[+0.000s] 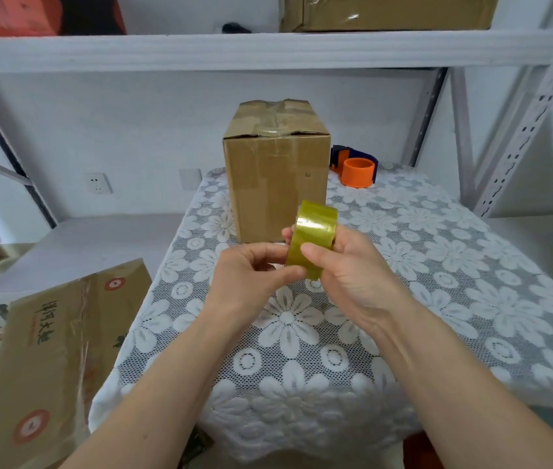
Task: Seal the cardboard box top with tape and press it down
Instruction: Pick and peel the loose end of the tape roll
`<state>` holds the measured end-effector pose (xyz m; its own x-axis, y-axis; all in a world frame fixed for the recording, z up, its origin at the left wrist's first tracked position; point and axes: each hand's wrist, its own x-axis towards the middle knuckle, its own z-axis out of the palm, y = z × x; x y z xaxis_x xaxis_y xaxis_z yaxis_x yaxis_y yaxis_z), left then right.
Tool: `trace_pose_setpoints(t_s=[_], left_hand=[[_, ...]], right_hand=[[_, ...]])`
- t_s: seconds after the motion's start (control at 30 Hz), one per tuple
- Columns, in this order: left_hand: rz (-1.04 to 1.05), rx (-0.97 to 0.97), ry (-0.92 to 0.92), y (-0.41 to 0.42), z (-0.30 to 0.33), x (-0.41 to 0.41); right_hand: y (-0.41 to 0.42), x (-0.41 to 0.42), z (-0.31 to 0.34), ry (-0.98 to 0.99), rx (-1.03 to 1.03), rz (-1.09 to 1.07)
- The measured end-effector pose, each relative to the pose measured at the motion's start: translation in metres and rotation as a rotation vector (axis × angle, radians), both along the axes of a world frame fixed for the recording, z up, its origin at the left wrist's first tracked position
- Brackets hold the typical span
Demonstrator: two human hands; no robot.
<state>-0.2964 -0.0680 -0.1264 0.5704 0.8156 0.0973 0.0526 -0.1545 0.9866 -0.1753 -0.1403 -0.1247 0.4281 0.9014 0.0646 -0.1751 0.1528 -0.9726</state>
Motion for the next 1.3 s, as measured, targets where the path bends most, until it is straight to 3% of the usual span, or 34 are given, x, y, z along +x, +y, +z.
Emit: trace_pose_setpoints(t_s=[0.27, 0.63, 0.83, 1.1, 1.3], left_hand=[[-0.057, 0.060, -0.102, -0.0040, -0.0001, 0.0025], [-0.115, -0.094, -0.146, 0.0010, 0.0014, -0.0016], [-0.082, -0.125, -0.139, -0.0006, 0.0003, 0.0012], [-0.104, -0.315, -0.199, 0.0024, -0.0006, -0.0007], [-0.087, -0.301, -0.207, 0.0032, -0.0019, 0.0009]], right_hand=[[0.0031, -0.0027, -0.0019, 0.037, 0.000, -0.049], [-0.0012, -0.0016, 0.0035, -0.019, 0.027, 0.035], [0.0010, -0.0024, 0.0033, 0.074, 0.016, -0.072], [-0.0024, 0.0007, 0.0068, 0.029, 0.046, 0.075], [-0.0016, -0.0032, 0.0014, -0.012, 0.012, -0.008]])
